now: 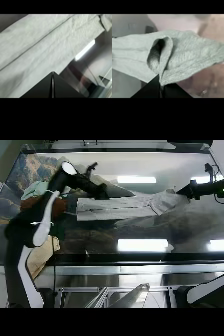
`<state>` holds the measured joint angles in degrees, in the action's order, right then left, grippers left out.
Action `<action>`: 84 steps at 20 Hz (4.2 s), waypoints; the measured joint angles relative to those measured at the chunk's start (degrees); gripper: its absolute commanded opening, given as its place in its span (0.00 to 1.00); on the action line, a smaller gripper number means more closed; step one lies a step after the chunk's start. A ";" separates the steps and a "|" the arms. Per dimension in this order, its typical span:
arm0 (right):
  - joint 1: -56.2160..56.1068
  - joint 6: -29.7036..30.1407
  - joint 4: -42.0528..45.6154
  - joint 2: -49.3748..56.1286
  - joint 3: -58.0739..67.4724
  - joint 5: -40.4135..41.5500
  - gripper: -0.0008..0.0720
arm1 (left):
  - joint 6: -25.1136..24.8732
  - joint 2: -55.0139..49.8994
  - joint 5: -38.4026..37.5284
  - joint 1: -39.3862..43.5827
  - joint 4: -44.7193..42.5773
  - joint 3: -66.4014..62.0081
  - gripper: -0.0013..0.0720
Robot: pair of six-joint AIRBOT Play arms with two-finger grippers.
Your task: Fold the shirts.
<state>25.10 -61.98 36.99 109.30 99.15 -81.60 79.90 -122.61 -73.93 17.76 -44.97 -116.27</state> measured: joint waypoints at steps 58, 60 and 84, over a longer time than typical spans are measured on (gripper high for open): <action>-33.44 -17.40 -0.76 8.61 -2.73 17.22 0.98 | -15.43 50.95 -14.56 -31.50 16.63 32.52 0.03; -34.99 -16.52 -2.73 9.42 -2.71 17.44 0.98 | -15.58 50.95 -14.53 -31.50 16.59 32.54 0.03; 12.39 -17.53 -5.97 -11.56 -12.24 18.40 0.03 | -16.00 50.95 -14.58 -31.50 16.61 32.54 0.03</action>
<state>37.50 -79.50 31.03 97.73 86.91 -63.20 63.90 -71.66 -88.51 -13.74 -28.36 -83.72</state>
